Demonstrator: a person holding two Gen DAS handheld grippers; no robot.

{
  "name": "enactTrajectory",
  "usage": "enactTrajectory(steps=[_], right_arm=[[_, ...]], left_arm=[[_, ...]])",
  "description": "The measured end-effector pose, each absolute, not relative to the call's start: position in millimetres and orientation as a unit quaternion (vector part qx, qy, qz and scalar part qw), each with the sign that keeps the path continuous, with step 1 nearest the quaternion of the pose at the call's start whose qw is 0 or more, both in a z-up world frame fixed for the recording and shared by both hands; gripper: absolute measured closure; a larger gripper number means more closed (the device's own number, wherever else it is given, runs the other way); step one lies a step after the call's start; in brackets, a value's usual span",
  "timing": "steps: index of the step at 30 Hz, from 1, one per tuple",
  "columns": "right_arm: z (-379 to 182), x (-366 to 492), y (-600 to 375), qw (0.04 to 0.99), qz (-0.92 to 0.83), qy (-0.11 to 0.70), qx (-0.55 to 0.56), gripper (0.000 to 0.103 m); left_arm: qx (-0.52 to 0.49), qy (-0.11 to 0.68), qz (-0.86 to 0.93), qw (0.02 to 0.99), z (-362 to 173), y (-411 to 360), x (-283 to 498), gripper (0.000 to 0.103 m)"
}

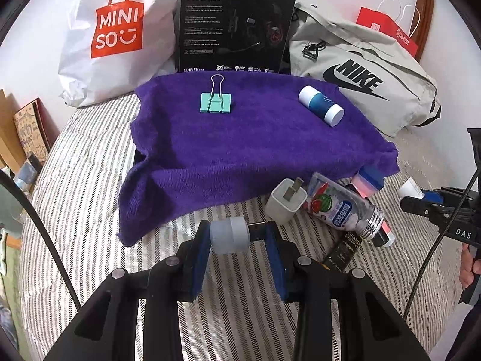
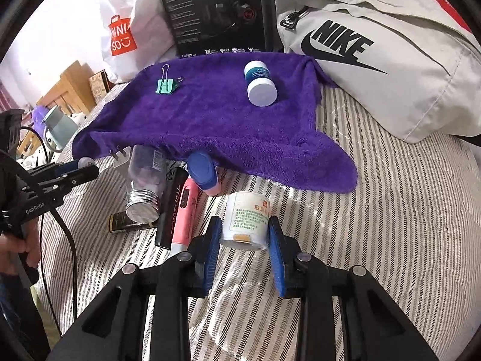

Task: Organize rigid objects
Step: 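Place the USB light on the towel with the left gripper while the right sets down the pill jar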

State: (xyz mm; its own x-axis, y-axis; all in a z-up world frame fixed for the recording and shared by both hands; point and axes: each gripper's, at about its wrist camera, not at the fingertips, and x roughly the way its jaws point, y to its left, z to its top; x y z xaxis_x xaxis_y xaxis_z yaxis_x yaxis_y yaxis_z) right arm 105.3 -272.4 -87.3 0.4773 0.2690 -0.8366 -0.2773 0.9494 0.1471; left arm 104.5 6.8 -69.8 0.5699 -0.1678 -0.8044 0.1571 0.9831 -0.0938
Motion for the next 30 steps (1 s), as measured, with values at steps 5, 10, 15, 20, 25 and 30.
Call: enactTrajectory(steps=[5, 10, 15, 20, 25, 30], right_arm=[[-85, 108, -273, 0.858, 0.166, 0.486, 0.005, 0.072], [-76, 113, -273, 0.861, 0.169, 0.480, 0.007, 0.072], [-67, 120, -271, 0.863, 0.174, 0.474, 0.005, 0.072], [-57, 133, -270, 0.866, 0.179, 0.467, 0.008, 0.072], [-49, 151, -267, 0.869, 0.176, 0.463, 0.002, 0.072], [-47, 171, -263, 0.869, 0.177, 0.463, -0.003, 0.072]], left_arm=[[-0.011, 0.449, -0.092, 0.889, -63, 8, 106, 0.068], [-0.006, 0.445, -0.092, 0.891, -55, 7, 109, 0.068], [-0.003, 0.439, -0.089, 0.894, -48, 8, 114, 0.068], [-0.003, 0.432, -0.086, 0.898, -40, 9, 122, 0.068], [-0.005, 0.423, -0.084, 0.902, -31, 13, 134, 0.068], [0.000, 0.421, -0.085, 0.903, -26, 15, 151, 0.068]])
